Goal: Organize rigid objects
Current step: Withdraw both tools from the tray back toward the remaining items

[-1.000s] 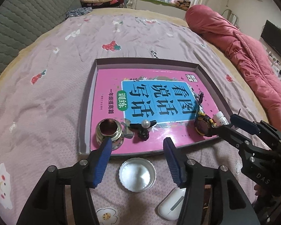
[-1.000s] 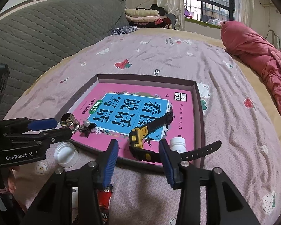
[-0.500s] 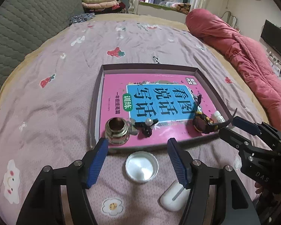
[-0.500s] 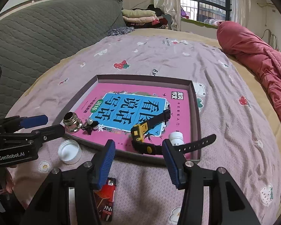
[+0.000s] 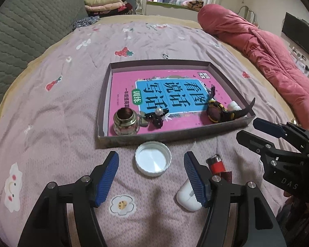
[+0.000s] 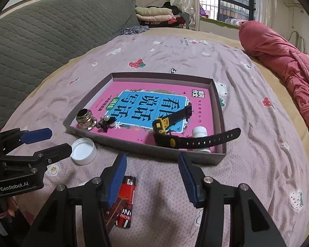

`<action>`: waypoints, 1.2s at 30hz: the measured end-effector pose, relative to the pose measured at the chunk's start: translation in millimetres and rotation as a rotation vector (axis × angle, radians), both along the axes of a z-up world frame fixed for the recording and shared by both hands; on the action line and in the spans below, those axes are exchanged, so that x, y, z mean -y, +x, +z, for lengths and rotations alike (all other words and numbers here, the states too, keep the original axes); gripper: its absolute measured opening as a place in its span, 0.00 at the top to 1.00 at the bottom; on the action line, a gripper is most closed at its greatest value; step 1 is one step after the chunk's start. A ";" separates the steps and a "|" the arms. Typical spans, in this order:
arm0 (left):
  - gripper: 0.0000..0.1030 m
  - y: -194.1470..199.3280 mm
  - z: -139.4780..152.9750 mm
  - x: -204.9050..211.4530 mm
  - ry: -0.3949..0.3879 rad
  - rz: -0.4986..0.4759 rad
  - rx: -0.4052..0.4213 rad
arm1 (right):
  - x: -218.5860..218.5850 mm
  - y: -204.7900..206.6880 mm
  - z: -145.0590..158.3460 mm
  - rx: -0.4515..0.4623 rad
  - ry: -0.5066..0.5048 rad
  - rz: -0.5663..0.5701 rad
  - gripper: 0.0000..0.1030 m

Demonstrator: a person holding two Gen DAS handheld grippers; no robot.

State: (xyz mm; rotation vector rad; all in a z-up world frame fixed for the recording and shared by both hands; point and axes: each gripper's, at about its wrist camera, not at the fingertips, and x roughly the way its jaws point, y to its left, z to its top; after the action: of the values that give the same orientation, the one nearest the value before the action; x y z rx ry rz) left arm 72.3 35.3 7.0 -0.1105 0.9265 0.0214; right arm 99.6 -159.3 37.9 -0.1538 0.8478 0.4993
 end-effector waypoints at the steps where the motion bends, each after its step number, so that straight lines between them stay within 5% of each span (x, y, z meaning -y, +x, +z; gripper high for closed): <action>1: 0.35 -1.3 -0.3 0.1 0.002 0.001 -0.001 | 0.1 -0.7 0.0 -0.001 0.000 0.000 0.49; 36: 0.35 -39.7 -4.5 9.8 0.016 -0.038 -0.030 | -6.9 -56.8 -12.3 -0.026 -0.044 0.064 0.49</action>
State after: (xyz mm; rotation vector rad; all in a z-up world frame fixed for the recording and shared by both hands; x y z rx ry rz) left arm 32.6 25.5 2.4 -0.0780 0.9581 -0.0046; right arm 42.8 -152.4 25.6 -0.2160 0.8822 0.5440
